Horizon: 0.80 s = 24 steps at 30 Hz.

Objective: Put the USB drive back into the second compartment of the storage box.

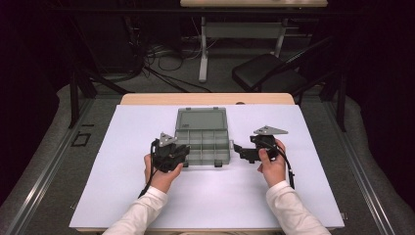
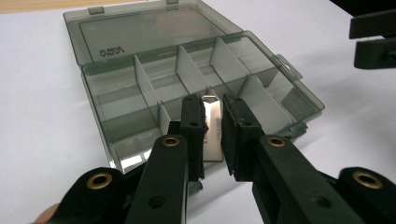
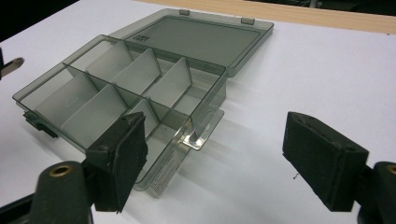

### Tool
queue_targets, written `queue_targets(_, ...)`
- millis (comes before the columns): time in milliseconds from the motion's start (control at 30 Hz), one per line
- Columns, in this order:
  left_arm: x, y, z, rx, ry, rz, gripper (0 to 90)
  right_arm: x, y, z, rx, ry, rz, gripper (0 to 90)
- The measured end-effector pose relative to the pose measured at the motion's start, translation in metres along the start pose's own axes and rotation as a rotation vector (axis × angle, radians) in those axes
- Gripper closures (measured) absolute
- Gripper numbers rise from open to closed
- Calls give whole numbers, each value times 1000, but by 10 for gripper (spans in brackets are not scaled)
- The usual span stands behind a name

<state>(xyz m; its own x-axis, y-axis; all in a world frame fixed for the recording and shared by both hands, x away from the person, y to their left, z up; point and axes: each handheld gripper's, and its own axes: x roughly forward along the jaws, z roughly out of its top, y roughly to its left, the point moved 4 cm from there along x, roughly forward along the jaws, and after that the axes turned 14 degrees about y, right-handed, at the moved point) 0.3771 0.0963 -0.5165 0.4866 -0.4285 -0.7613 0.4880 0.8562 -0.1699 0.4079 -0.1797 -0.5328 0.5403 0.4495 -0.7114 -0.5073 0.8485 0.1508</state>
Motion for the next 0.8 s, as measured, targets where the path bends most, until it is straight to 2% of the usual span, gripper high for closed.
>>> queue_targets(167,2,6,11,-7,6,17,792,0,0,0,-1,0,2,211)
queue_targets(400,7,17,26,-36,18,1,791,0,-1,0,4,2,1,211)
queue_targets(567,12,19,32,-47,12,14,791,1,-2,-1,8,4,3,211)
queue_targets(800,16,22,39,-54,20,11,791,1,-2,-1,6,5,2,211)
